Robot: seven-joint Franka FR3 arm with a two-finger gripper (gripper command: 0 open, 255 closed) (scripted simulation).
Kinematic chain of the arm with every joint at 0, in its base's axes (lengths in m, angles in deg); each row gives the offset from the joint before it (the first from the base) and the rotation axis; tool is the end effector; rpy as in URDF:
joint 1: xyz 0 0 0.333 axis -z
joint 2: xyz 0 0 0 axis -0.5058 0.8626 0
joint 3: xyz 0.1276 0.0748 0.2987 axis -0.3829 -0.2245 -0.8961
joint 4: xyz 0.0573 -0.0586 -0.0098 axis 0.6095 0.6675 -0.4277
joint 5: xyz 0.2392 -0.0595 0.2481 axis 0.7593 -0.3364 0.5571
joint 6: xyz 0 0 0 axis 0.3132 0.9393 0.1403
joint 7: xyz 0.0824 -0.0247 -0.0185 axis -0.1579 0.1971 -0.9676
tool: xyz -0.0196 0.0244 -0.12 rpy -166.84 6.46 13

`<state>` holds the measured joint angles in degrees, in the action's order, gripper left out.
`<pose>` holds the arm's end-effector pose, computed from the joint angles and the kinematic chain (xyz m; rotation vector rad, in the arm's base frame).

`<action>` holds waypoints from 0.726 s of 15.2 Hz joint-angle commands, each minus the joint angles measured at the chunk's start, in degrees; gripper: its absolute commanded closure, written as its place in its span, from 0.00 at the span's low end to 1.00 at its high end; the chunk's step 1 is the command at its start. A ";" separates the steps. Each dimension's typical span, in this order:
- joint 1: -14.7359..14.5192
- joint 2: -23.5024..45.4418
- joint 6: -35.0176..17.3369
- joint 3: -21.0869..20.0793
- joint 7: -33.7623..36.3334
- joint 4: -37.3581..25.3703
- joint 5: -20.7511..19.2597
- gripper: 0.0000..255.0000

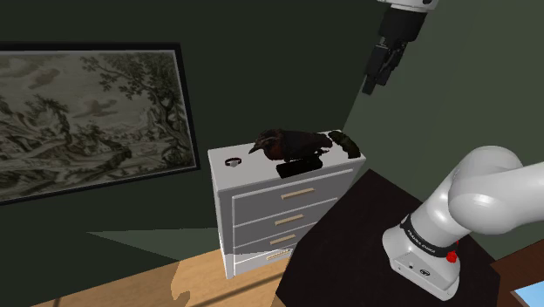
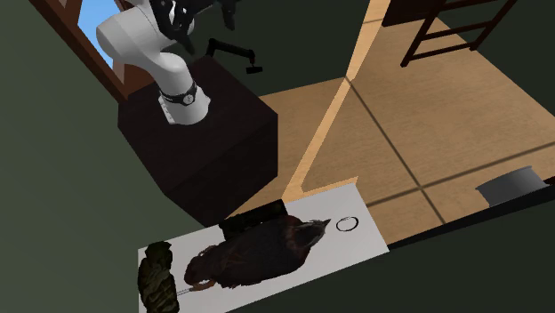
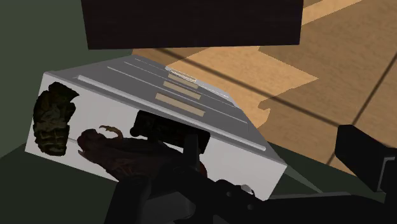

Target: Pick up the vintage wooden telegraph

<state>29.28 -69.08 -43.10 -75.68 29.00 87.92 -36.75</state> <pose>0.2545 0.0213 0.5905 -3.0849 -0.0786 0.0814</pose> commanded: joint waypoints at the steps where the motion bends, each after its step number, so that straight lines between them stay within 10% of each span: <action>1: 0.00 0.00 0.00 0.00 0.00 0.00 0.00 0.00; 11: 1.08 4.57 -21.99 3.82 -7.96 14.75 -4.12 0.00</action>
<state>30.08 -64.81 -62.49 -72.49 22.11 100.87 -40.28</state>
